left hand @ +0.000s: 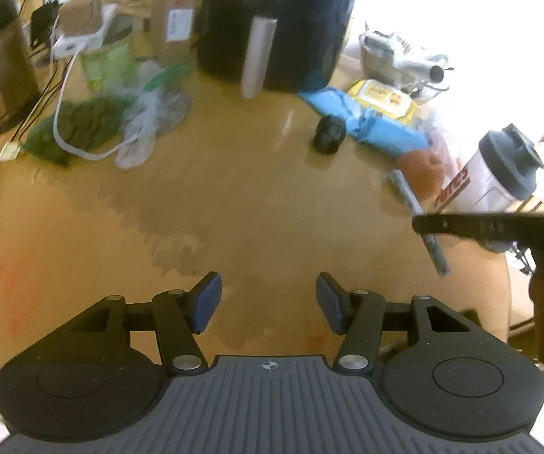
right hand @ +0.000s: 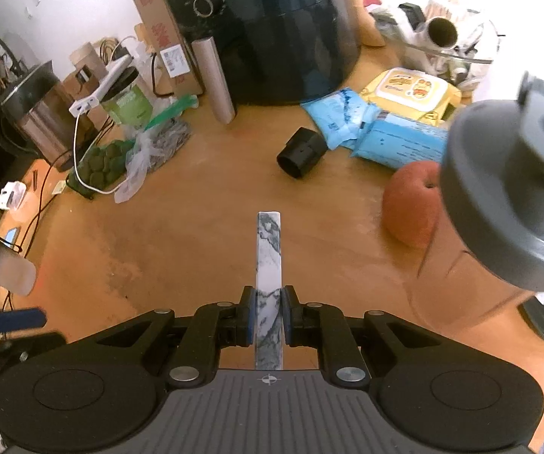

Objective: Organize rigid objects
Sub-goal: 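Move the left gripper to the black socket while the right gripper holds the marble strip, then grasp the black cylindrical socket with the left gripper and lift it, then carry the black socket and marble strip over the box with both grippers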

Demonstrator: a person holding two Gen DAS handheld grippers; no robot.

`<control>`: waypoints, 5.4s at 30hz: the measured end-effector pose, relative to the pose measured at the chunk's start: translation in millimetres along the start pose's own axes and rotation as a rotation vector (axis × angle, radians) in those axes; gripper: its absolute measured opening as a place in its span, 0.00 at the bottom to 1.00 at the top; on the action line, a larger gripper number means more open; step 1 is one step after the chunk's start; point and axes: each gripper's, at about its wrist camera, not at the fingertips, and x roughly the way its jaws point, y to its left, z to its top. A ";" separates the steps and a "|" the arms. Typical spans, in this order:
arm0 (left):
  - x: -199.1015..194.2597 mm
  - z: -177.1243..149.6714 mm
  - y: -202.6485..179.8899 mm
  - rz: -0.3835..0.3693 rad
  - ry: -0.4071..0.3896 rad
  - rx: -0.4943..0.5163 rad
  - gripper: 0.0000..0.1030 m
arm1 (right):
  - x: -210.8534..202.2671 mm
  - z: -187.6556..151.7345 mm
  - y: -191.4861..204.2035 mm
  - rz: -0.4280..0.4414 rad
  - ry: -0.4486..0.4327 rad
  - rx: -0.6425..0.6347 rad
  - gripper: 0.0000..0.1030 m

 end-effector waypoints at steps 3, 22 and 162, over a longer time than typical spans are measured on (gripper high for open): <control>3.8 12.7 -4.9 -0.008 -0.021 0.016 0.53 | -6.7 -1.1 -2.3 0.000 -0.007 0.006 0.16; 60.6 65.2 -29.3 0.004 -0.050 0.121 0.53 | -30.9 -23.5 -20.6 -0.037 -0.029 0.117 0.16; -27.2 -8.2 -52.5 -0.021 -0.159 0.136 0.36 | -81.7 -85.8 -33.3 0.038 0.033 0.022 0.16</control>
